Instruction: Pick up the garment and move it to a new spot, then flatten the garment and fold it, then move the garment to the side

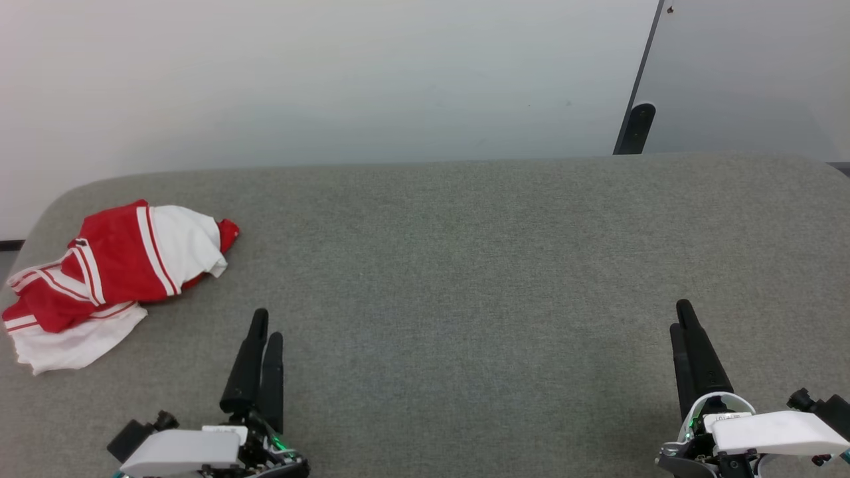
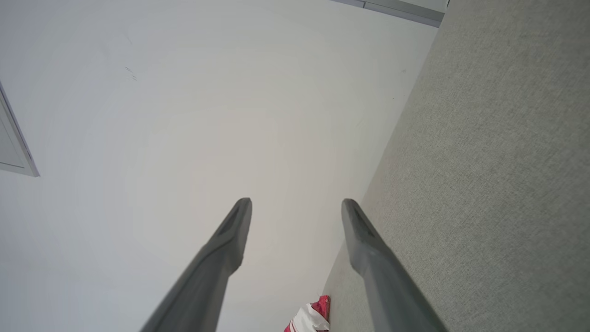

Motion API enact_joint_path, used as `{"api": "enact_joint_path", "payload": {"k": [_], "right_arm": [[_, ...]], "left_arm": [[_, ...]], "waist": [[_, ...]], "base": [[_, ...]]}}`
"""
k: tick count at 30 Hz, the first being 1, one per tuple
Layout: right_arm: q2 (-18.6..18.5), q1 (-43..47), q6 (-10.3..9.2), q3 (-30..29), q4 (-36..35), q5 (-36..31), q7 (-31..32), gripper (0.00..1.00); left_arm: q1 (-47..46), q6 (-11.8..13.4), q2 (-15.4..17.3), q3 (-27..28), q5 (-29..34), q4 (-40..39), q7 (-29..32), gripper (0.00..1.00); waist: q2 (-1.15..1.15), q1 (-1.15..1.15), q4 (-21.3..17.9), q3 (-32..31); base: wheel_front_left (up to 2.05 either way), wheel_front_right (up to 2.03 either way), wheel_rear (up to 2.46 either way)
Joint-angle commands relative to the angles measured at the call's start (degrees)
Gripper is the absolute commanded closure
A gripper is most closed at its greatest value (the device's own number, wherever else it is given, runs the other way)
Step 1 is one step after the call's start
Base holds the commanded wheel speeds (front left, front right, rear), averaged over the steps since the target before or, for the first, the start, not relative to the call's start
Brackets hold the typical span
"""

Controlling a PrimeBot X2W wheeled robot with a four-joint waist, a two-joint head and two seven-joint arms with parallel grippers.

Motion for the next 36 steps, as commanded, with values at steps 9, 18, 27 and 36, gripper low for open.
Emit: {"api": "enact_joint_path", "payload": {"k": [9,18,27,36], "right_arm": [[-3.12,-1.73,0.04,2.41,0.68,-6.05,-1.51,0.0],[-4.26,-2.85,0.04,2.68,3.31,-20.13,-2.63,0.0],[-3.84,-3.27,0.04,2.29,5.91,-38.59,-3.61,0.0],[-2.36,-3.58,0.04,0.44,7.56,-56.8,-4.51,0.0]], "left_arm": [[0.86,-0.31,1.4,-1.22,5.11,-0.71,-1.53,0.0],[-0.06,-0.33,6.21,-5.73,16.47,2.67,-7.19,0.0],[-1.53,-0.34,10.18,-9.63,33.75,7.67,-11.31,0.0],[-1.54,-0.05,7.95,-3.58,58.29,7.01,-12.34,0.0]], "waist": [[0.0,0.0,-0.16,-0.45],[0.0,0.0,-0.21,-1.02],[0.0,0.0,-0.12,-1.57],[0.0,0.0,-0.02,-1.7]], "base": [[0.0,0.0,0.0],[0.0,0.0,0.0],[0.0,0.0,0.0],[0.0,0.0,0.0]]}}
